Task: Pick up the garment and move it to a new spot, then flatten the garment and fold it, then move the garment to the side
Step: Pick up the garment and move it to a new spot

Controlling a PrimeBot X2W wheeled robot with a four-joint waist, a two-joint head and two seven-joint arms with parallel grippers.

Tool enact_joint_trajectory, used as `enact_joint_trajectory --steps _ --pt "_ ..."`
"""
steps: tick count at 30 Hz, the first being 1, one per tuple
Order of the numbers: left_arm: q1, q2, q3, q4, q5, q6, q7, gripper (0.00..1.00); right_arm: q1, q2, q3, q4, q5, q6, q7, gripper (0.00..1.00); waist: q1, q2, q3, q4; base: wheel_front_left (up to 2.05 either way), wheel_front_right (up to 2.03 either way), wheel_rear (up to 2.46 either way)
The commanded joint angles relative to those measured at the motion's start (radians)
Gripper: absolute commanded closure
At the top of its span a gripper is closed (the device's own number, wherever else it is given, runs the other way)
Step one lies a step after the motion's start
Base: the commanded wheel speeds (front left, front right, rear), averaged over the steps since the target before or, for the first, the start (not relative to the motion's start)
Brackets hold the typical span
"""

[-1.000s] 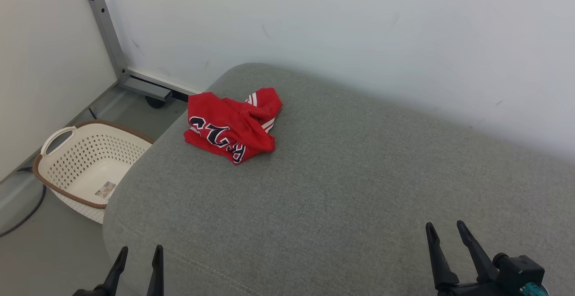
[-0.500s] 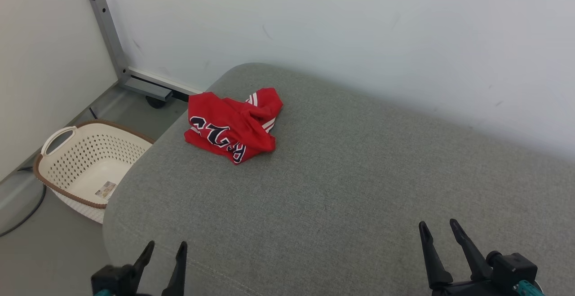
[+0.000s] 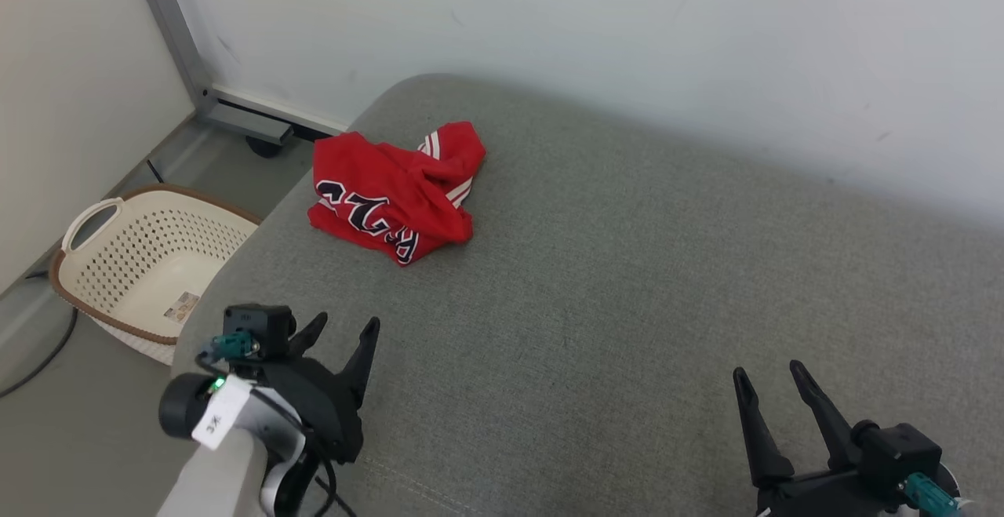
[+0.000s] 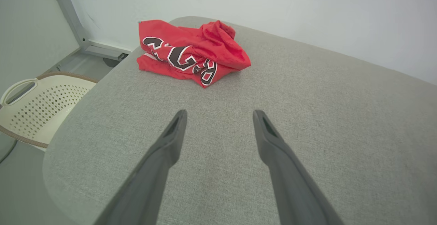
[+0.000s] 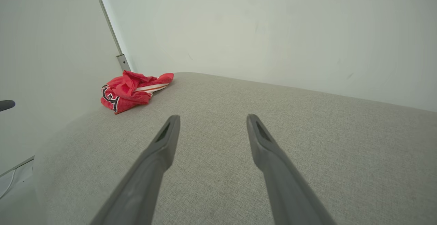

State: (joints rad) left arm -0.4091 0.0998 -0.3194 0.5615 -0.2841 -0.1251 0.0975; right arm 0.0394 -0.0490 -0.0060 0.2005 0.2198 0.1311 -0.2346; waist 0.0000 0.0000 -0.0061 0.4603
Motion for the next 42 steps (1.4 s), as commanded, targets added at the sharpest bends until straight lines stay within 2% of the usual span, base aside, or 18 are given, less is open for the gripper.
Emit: enact_joint_trajectory --steps 1,12,21,29,38,42 --pt "-0.045 0.001 -0.003 0.027 -0.02 -0.004 0.007 0.0 -0.018 -0.003 -0.001 -0.017 -0.014 -0.001 0.008 0.0 0.0 0.0 0.047 -0.022 0.0 0.0 0.0" --pt "-0.284 -0.002 0.022 0.197 -0.104 -0.005 0.041 0.0 -0.055 -0.003 -0.002 -0.118 -0.07 -0.001 0.071 0.0 0.0 0.0 0.177 -0.081 0.0 0.0 0.0" --pt "-0.452 0.042 0.054 0.333 -0.157 -0.003 0.106 0.0 -0.085 -0.003 0.016 -0.209 -0.114 -0.001 0.11 0.0 0.0 0.0 0.292 -0.156 0.0 0.0 0.0" --pt "-0.564 0.081 0.101 0.463 -0.203 0.039 0.177 0.0 -0.075 -0.003 0.013 -0.267 -0.149 -0.001 0.136 0.0 0.0 0.0 0.375 -0.199 0.0 0.0 0.0" --pt "-0.633 0.064 0.154 0.533 -0.271 0.073 0.204 0.0 -0.083 -0.003 0.018 -0.316 -0.17 -0.001 0.157 0.0 0.0 0.0 0.424 -0.226 0.0 0.0 0.0" --pt "-0.649 0.078 0.142 0.576 -0.249 0.117 0.23 0.0 -0.082 -0.003 0.018 -0.327 -0.173 -0.001 0.161 0.0 0.0 0.0 0.433 -0.238 0.0 0.0 0.0"
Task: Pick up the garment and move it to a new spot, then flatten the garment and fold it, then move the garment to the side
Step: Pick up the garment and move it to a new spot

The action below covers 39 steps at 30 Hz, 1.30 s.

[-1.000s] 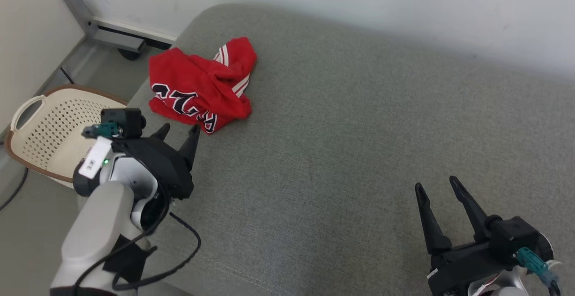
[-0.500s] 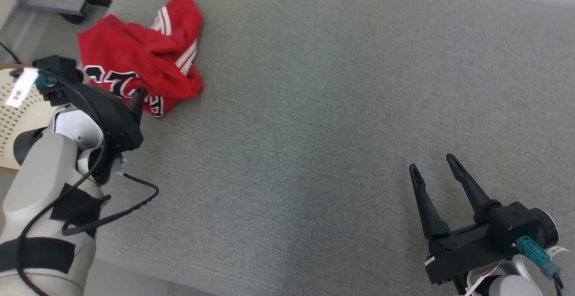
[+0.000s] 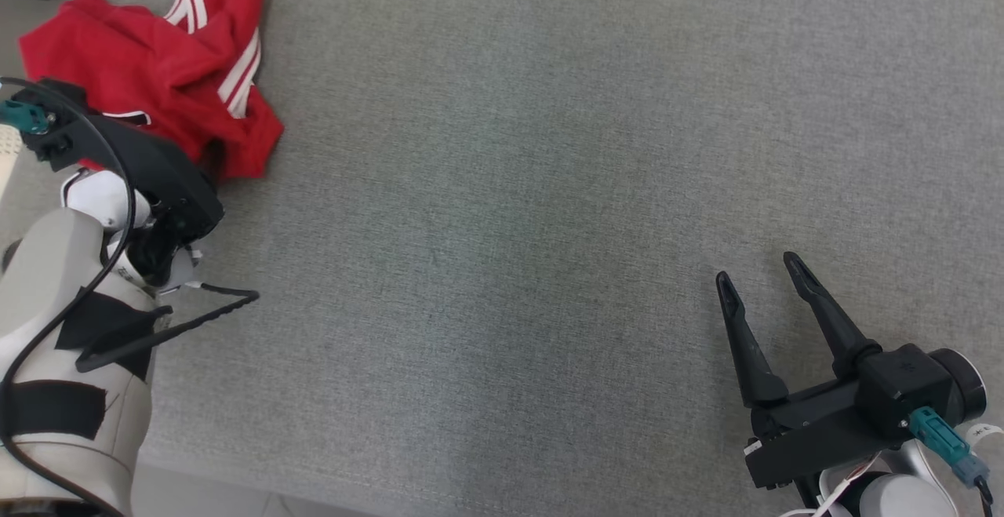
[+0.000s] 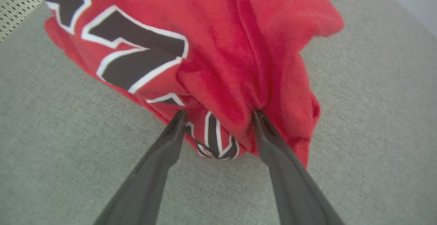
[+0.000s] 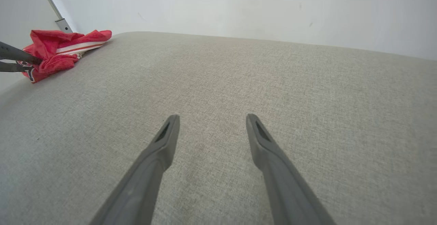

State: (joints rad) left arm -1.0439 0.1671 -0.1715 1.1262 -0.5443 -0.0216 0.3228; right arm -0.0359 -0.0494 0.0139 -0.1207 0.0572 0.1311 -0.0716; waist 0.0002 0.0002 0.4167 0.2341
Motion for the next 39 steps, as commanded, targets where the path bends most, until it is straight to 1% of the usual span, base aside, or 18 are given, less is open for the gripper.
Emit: enact_joint_trajectory --steps 1,4,6,7,11,15,20,27,33,39 --pt "-0.017 0.012 -0.008 0.019 0.013 0.026 0.005 0.0 -0.006 -0.003 -0.001 -0.006 -0.009 -0.001 -0.001 0.0 -0.0002 -0.0002 0.012 -0.015 0.0 0.0 0.0" --pt "-0.022 0.011 -0.011 0.033 0.017 0.046 -0.01 0.0 -0.005 -0.003 -0.001 -0.006 -0.004 -0.001 0.0 0.0 -0.0002 -0.0002 0.012 -0.021 0.0 0.0 0.0" --pt "-0.023 0.011 -0.012 0.036 0.016 0.05 -0.016 0.0 -0.006 -0.003 0.0 -0.004 -0.002 -0.001 -0.001 0.0 -0.0002 -0.0002 0.01 -0.022 0.0 0.0 0.0" --pt "-0.021 0.009 -0.018 0.04 0.021 0.05 -0.029 1.0 -0.005 -0.003 0.002 -0.002 0.003 -0.001 -0.002 0.0 -0.0002 -0.0002 0.004 -0.025 0.0 0.0 0.0" --pt "-0.02 0.012 -0.037 0.039 0.036 0.035 -0.056 1.0 -0.007 -0.003 0.005 0.006 0.011 -0.001 -0.005 0.0 -0.0002 -0.0002 -0.009 -0.026 0.0 0.0 0.0" --pt "-0.014 0.014 -0.043 0.041 0.037 0.021 -0.097 1.0 -0.009 -0.003 0.023 0.027 0.027 -0.001 -0.017 0.0 -0.0002 -0.0002 -0.044 -0.031 0.0 0.0 0.0" --pt "-0.023 0.018 -0.069 0.041 0.06 0.004 -0.134 1.0 -0.014 -0.003 0.044 0.066 0.053 -0.001 -0.038 0.0 -0.0002 -0.0002 -0.113 -0.048 0.0 0.0 0.0" --pt "-0.056 0.025 -0.11 0.012 0.089 -0.013 -0.17 1.0 -0.012 -0.003 0.071 0.149 0.123 -0.001 -0.089 0.0 -0.0002 -0.0002 -0.235 -0.09 0.0 0.0 0.0" --pt "-0.07 0.003 -0.144 -0.032 0.111 -0.023 -0.194 1.0 -0.007 -0.003 0.069 0.211 0.179 -0.001 -0.136 0.0 -0.0002 -0.0002 -0.32 -0.13 0.0 0.0 0.0" --pt "-0.06 -0.037 -0.178 -0.083 0.106 -0.059 -0.182 1.0 -0.002 -0.003 0.077 0.252 0.22 -0.001 -0.165 0.0 -0.0002 -0.0002 -0.379 -0.174 0.0 0.0 0.0"
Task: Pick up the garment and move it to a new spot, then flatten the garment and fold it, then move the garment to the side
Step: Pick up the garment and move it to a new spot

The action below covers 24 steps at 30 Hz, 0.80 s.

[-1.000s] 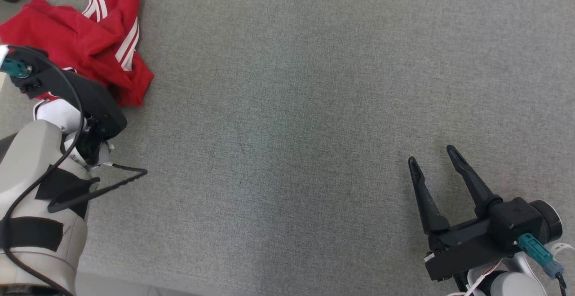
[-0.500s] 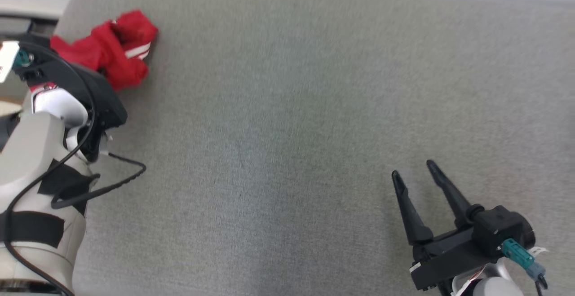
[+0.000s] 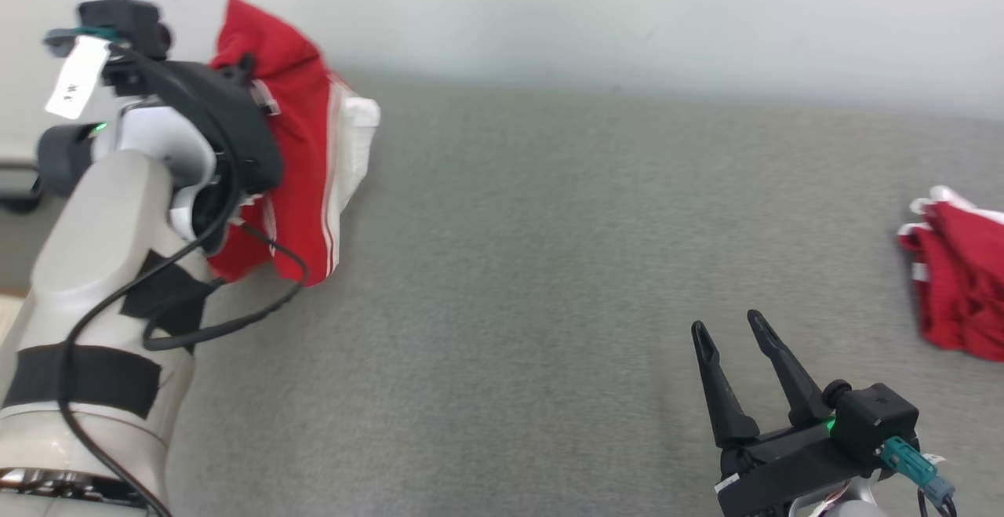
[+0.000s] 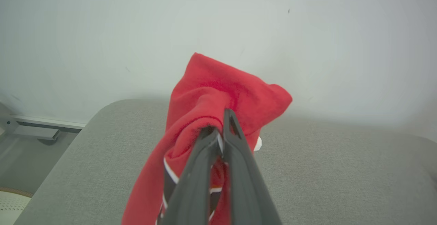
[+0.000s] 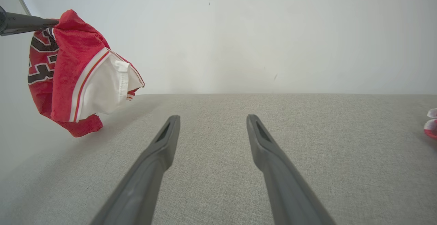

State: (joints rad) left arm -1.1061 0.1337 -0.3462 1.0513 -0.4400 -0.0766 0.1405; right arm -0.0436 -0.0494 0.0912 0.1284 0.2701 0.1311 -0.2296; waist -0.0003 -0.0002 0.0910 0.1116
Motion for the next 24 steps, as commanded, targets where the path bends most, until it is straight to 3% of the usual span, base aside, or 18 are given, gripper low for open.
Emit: enact_joint_trajectory --steps 1,17,24 --pt "0.004 -0.006 -0.009 -0.016 0.001 -0.011 0.006 1.0 0.004 -0.003 0.003 0.007 0.012 -0.001 -0.009 0.0 0.0003 0.0002 -0.059 -0.06 0.0 0.0 0.0" --pt "0.03 -0.073 -0.132 -0.203 0.004 -0.035 0.027 1.0 -0.034 -0.003 0.012 0.03 0.012 -0.001 -0.029 0.0 0.0003 0.0002 -0.048 -0.189 0.0 0.0 0.0" --pt "0.065 -0.081 -0.2 -0.307 -0.034 -0.019 0.063 1.0 -0.053 -0.003 0.009 0.021 0.007 -0.001 -0.033 0.0 0.0003 0.0002 -0.012 -0.258 0.0 0.0 0.0"
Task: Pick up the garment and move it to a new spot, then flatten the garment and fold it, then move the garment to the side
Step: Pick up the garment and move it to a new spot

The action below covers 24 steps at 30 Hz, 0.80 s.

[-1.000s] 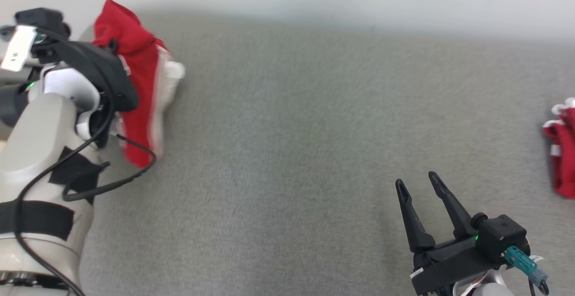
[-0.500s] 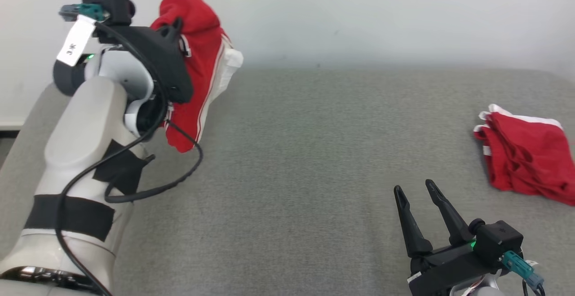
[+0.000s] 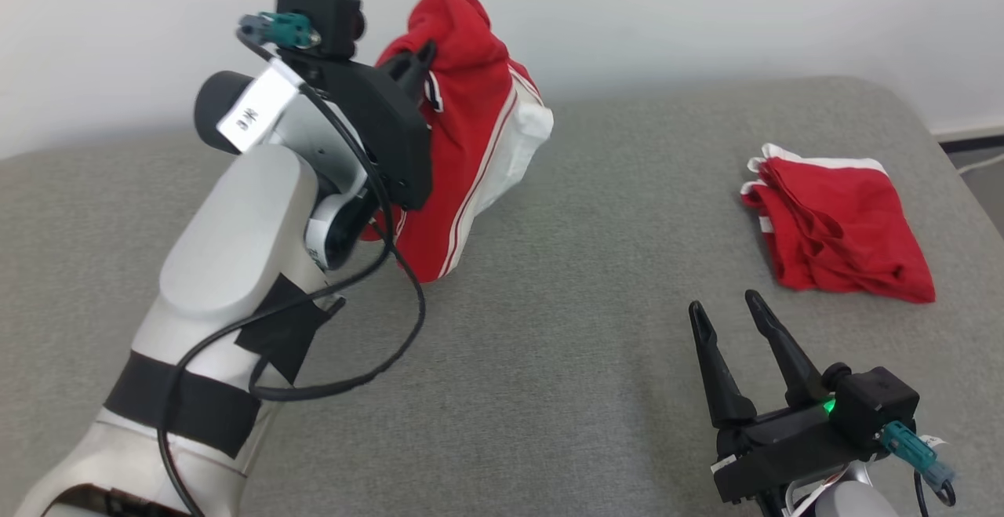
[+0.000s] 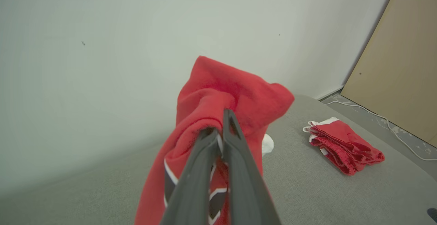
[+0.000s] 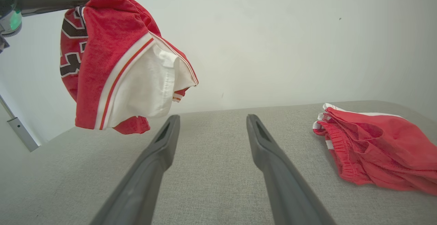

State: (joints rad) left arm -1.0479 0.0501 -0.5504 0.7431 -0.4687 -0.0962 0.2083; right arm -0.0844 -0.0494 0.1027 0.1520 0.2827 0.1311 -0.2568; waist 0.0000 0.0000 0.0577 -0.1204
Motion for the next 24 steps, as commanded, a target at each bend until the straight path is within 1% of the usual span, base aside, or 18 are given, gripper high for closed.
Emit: enact_joint_trajectory --steps 1,6,8,11,14,16,19,20,21,24 --pt "0.01 0.003 -0.006 -0.015 -0.007 0.005 0.001 1.0 -0.015 -0.003 -0.003 -0.004 -0.004 -0.001 -0.006 0.0 0.0 0.0 0.026 -0.034 0.0 0.0 0.0" --pt "0.049 0.003 -0.051 -0.09 -0.04 0.021 0.028 1.0 -0.022 -0.003 -0.01 -0.012 -0.003 -0.001 -0.008 0.0 0.0 0.0 0.052 -0.055 0.0 0.0 0.0" --pt "0.058 0.003 -0.061 -0.105 -0.036 0.034 0.029 1.0 -0.026 -0.003 -0.011 -0.014 -0.003 -0.001 -0.008 0.0 0.0 0.0 0.063 -0.059 0.0 0.0 0.0" --pt "0.09 0.003 -0.069 -0.108 -0.059 0.042 0.031 1.0 -0.027 -0.003 -0.014 -0.015 -0.002 -0.001 -0.009 0.0 0.0 0.0 0.075 -0.06 0.0 0.0 0.0" --pt "0.121 0.006 -0.074 -0.08 -0.066 0.051 0.033 1.0 -0.03 -0.003 -0.015 -0.014 -0.005 -0.001 -0.009 0.0 0.0 0.0 0.084 -0.058 0.0 0.0 0.0" --pt "0.148 0.016 -0.073 -0.04 -0.068 0.059 0.014 1.0 -0.031 -0.003 -0.013 -0.015 -0.007 -0.001 -0.009 0.0 0.0 0.0 0.087 -0.056 0.0 0.0 0.0" --pt "0.167 0.017 -0.078 0.01 -0.063 0.058 -0.015 0.99 -0.031 -0.003 -0.012 -0.016 -0.01 -0.001 -0.009 0.0 0.0 0.0 0.088 -0.05 0.0 0.0 0.0" --pt "0.171 0.019 -0.082 0.028 -0.058 0.057 -0.026 0.41 -0.033 -0.003 -0.009 -0.015 -0.011 -0.001 -0.009 0.0 0.0 0.0 0.087 -0.048 0.0 0.0 0.0" --pt "0.171 0.021 -0.083 0.044 -0.055 0.058 -0.041 0.0 -0.034 -0.003 -0.008 -0.014 -0.012 -0.001 -0.009 0.0 0.0 0.0 0.086 -0.045 0.0 0.0 0.0" --pt "0.173 0.02 -0.078 0.092 -0.054 0.061 -0.087 0.0 -0.032 -0.003 -0.005 -0.011 -0.013 -0.001 -0.009 0.0 0.0 0.0 0.078 -0.034 0.0 0.0 0.0"
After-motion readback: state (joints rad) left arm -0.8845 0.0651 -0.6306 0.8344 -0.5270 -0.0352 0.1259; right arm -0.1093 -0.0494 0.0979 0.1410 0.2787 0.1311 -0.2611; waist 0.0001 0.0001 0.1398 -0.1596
